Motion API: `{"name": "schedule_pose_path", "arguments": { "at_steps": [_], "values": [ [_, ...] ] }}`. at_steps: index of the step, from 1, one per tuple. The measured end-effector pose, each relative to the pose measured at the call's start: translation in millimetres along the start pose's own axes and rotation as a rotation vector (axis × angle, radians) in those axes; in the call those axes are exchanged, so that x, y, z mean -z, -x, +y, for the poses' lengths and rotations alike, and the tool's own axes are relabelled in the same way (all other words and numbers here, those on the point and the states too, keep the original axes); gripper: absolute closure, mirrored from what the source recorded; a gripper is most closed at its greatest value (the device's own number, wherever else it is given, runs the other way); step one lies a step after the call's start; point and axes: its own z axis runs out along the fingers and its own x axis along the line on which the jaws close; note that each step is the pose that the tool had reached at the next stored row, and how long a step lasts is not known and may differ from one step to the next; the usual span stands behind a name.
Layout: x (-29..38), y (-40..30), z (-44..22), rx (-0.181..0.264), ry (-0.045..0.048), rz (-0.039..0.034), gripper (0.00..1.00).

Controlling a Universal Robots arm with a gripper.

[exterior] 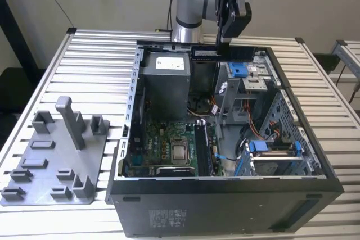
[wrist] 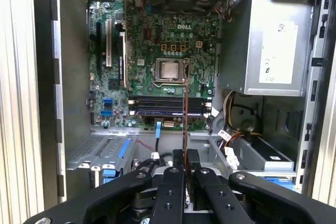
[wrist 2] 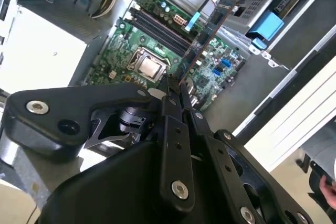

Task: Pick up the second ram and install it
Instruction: 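Pick up the second ram and move it above second insertion slot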

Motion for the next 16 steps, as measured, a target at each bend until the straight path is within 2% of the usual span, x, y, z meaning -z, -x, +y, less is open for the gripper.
{"name": "schedule_pose_path", "arguments": {
  "at_steps": [4, 9, 16],
  "values": [
    [-0.6, 8.8, -0.1, 0.0, 0.0, -0.0028, 0.86],
    [-0.9, 17.3, -0.2, -0.003, -0.0008, -0.0029, 0.86],
    [-0.9, 17.4, -0.2, -0.004, -0.0009, -0.003, 0.86]
  ]
}}
